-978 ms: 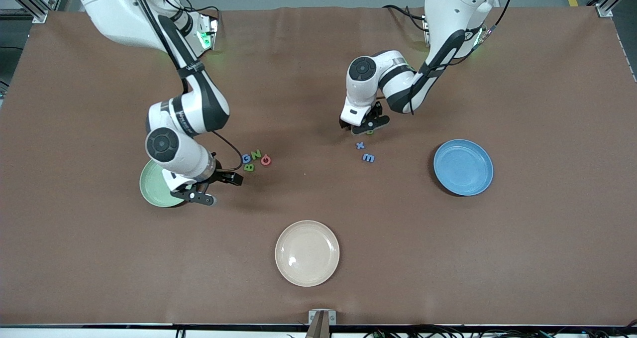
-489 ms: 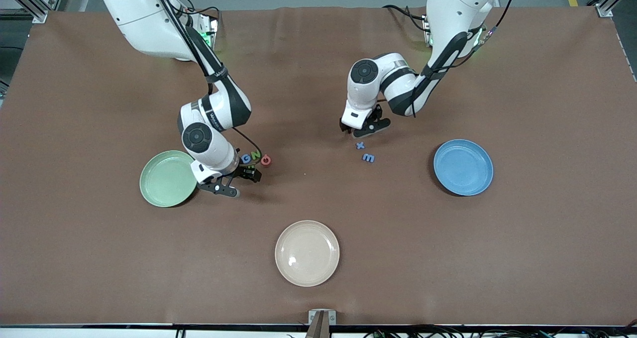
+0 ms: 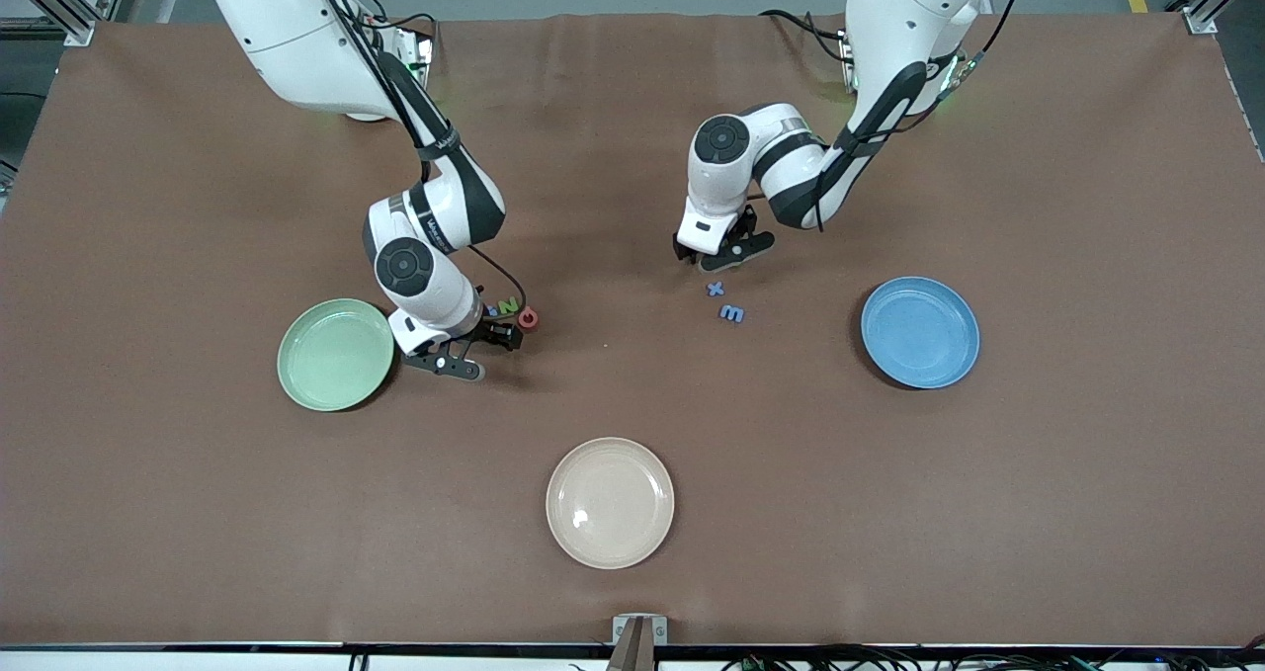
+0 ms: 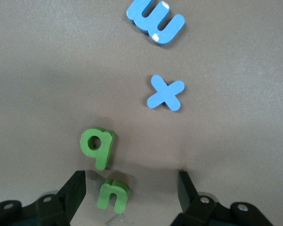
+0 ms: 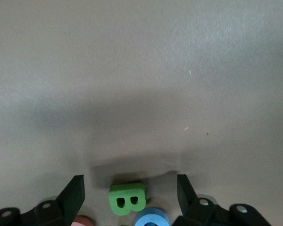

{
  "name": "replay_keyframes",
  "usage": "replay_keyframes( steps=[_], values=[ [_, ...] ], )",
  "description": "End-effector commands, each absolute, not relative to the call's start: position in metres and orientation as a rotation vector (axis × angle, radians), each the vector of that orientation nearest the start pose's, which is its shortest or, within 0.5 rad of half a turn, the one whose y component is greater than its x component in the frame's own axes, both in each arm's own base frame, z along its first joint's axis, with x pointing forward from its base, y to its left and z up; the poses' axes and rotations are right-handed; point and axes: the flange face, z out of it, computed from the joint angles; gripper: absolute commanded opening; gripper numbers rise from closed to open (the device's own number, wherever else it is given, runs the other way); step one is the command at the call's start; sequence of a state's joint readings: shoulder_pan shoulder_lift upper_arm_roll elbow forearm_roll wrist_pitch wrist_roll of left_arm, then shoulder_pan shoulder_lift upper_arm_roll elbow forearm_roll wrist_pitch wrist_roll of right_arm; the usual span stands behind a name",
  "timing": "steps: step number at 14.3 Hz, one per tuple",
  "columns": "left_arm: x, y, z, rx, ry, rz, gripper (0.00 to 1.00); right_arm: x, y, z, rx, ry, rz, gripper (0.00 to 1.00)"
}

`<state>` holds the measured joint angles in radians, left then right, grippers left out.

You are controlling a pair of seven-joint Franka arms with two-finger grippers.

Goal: Sort upper and lower case letters into plates
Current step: 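Grasp the n with the left gripper while the right gripper grasps the B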

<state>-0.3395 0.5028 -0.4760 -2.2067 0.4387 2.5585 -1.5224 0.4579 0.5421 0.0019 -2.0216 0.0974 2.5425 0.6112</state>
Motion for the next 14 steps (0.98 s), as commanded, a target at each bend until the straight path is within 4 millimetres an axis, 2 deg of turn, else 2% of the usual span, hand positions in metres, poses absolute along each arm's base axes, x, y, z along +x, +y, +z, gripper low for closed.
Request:
replay_keyframes(
  steps=[1,3,5,7,9,10,12,14],
  values=[
    [0.349,-0.404,0.172,-3.028,-0.57,0.016,0.87,0.522,0.265,0.172,-3.085,0.363,0.058,0.82],
    [0.348,-0.402,0.17,-3.023,-0.569,0.021,0.85,0.52,0.266,0.172,-3.087,0.366,0.064,0.77],
    [0.348,-0.402,0.17,-3.023,-0.566,0.021,0.75,0.517,0.27,0.171,-3.09,0.366,0.073,0.7],
    [0.348,-0.402,0.17,-3.023,-0.566,0.021,0.6,0.518,0.269,0.173,-3.089,0.37,0.073,0.54],
    [0.348,-0.402,0.17,-3.024,-0.56,0.022,0.46,0.52,0.265,0.174,-3.09,0.38,0.082,0.32],
    [0.348,-0.402,0.17,-3.024,-0.562,0.021,0.41,0.521,0.263,0.176,-3.09,0.386,0.084,0.2],
    [0.348,-0.402,0.17,-3.024,-0.56,0.022,0.34,0.526,0.257,0.18,-3.09,0.399,0.088,0.04],
    [0.347,-0.402,0.169,-3.022,-0.566,0.022,0.25,0.541,0.235,0.202,-3.082,0.412,0.076,0.01]
  ],
)
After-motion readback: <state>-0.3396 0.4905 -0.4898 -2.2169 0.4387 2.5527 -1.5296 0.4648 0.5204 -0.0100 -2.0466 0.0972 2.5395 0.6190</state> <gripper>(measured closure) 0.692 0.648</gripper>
